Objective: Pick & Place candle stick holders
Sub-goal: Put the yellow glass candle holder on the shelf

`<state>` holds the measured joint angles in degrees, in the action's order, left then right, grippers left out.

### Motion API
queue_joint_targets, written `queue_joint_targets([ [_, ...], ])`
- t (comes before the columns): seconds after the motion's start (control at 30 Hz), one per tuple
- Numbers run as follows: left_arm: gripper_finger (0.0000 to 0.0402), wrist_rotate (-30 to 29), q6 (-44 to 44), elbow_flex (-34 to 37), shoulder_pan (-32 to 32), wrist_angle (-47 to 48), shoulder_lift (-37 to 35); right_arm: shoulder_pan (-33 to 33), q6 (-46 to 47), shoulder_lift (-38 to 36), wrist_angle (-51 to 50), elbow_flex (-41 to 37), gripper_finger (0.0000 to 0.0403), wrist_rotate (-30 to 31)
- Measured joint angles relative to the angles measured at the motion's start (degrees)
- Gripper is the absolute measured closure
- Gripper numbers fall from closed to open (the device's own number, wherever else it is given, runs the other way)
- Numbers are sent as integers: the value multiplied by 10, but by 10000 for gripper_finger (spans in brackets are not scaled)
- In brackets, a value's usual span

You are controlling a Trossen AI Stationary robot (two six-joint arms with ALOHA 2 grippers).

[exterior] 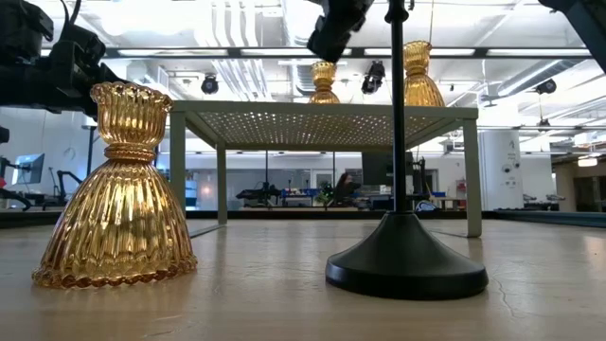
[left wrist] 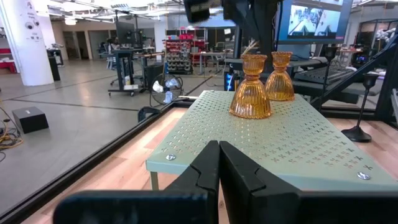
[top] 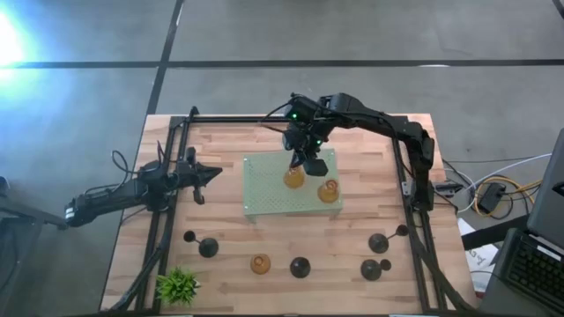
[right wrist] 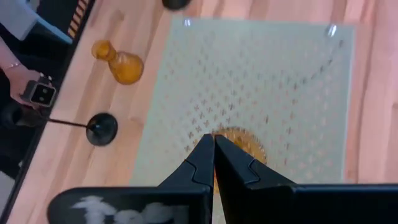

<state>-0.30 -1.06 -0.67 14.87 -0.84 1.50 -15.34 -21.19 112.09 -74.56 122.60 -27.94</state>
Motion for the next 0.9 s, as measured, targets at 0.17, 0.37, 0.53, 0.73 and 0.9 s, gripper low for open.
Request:
queue_joint_targets([
  [0.17,388,0,0,0,0,0,0,8,2,-12,-32,55,395,2],
  [0.37,388,0,0,0,0,0,0,19,7,-69,-59,92,394,67],
  [0.53,388,0,0,0,0,0,0,18,18,-139,-53,70,394,70],
  [0.73,388,0,0,0,0,0,0,23,48,-246,7,-68,394,52],
  [0.9,388,0,0,0,0,0,0,31,81,-360,95,-254,394,52],
])
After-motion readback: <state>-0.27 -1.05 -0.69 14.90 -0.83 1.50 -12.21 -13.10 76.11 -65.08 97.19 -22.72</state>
